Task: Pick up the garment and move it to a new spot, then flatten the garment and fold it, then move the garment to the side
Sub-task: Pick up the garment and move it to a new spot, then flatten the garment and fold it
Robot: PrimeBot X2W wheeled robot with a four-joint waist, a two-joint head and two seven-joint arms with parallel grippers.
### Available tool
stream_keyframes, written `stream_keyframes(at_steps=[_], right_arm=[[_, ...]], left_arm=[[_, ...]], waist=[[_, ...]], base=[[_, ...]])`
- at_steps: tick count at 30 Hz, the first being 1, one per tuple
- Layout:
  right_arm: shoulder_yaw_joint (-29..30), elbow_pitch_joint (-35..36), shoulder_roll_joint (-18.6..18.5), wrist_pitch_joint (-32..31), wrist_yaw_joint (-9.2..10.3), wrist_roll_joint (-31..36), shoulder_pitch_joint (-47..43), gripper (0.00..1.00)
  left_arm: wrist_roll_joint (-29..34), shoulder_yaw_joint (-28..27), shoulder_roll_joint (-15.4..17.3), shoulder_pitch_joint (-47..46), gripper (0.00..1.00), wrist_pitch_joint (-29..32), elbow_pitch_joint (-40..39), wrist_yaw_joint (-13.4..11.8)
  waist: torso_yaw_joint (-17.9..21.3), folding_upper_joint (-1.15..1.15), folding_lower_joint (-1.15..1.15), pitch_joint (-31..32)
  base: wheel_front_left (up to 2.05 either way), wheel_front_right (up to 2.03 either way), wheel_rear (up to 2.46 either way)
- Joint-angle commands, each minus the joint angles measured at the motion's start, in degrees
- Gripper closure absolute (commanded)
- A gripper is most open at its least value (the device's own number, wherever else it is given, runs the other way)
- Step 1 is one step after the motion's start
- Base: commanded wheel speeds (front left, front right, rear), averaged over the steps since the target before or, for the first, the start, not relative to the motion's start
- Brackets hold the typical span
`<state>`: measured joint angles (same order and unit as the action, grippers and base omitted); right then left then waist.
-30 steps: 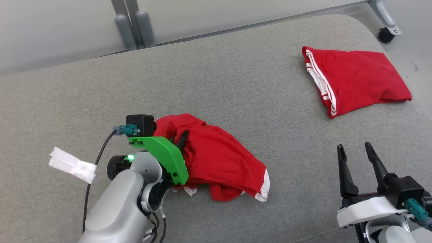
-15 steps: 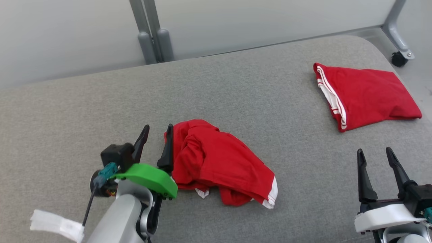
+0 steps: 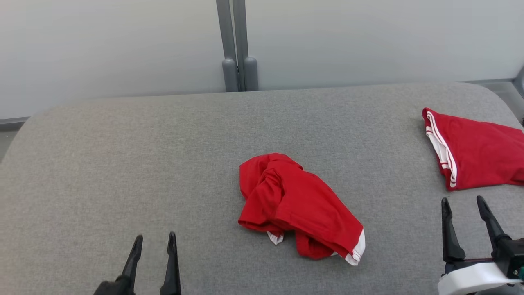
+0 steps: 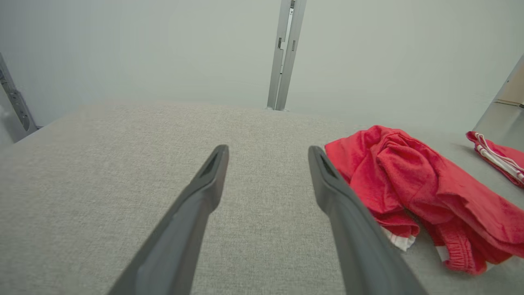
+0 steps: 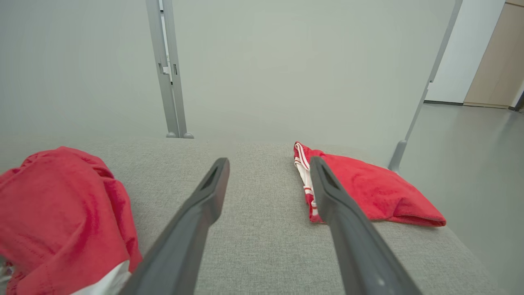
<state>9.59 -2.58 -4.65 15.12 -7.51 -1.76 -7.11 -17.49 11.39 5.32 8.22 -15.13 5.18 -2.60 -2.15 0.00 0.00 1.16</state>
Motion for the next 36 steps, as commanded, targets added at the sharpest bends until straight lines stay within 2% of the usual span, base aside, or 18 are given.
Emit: stream_keyframes(at_steps=[1, 7, 14, 18, 22, 24, 30, 36], right_arm=[[-0.3, -0.5, 0.2, 0.0, 0.04, 0.3, -1.3, 0.0], [-0.8, -1.8, 0.7, 0.0, 0.04, 0.3, -2.2, 0.0], [-2.7, -2.3, 1.0, 0.0, 0.04, 1.0, -1.8, 0.0], [-9.0, -0.6, -0.4, 0.0, 0.03, 1.8, -1.1, 0.0], [-19.6, -1.7, -5.1, -0.3, 0.05, 3.3, -1.9, 0.0], [-22.9, -2.2, -7.1, -2.3, 0.05, 3.7, -1.6, 0.0], [-27.6, -2.5, -10.2, -8.8, 0.05, 3.4, -1.5, 0.0], [-30.0, -4.9, -10.4, -12.0, 0.05, 5.3, 1.1, 0.0]], left_arm=[[1.3, -1.7, -0.5, 2.6, 0.0, 0.0, -0.8, 1.3], [4.5, -6.7, -2.0, 6.6, 0.0, 0.0, -2.4, 5.8], [5.8, -8.9, -2.4, 5.5, 0.0, 0.0, -2.0, 7.8], [5.2, -9.6, -2.4, 5.4, 0.0, 0.0, -2.2, 8.0], [4.7, -10.1, -2.4, 5.7, 0.0, 0.0, -2.3, 7.9], [4.6, -10.1, -2.4, 5.3, 0.0, 0.0, -2.1, 7.9], [3.6, -9.3, -2.4, 4.1, 0.0, 0.0, -2.2, 6.9], [2.8, -7.7, -2.4, 3.0, 0.0, 0.0, -1.9, 6.2]], waist=[[-1.0, 0.0, 0.0, 0.9], [-1.8, 0.0, 0.0, 0.8], [-2.1, 0.0, 0.0, 0.3], [-1.9, 0.0, 0.0, 0.3], [-1.6, 0.0, 0.0, 0.2], [-1.6, 0.0, 0.0, 0.1], [-2.1, 0.0, 0.0, -0.5], [-2.5, 0.0, 0.0, -1.5]], base=[[0.0, 0.0, 0.0], [0.0, 0.0, 0.0], [0.0, 0.0, 0.0], [0.0, 0.0, 0.0], [0.0, 0.0, 0.0], [0.0, 0.0, 0.0], [0.0, 0.0, 0.0], [0.0, 0.0, 0.0]])
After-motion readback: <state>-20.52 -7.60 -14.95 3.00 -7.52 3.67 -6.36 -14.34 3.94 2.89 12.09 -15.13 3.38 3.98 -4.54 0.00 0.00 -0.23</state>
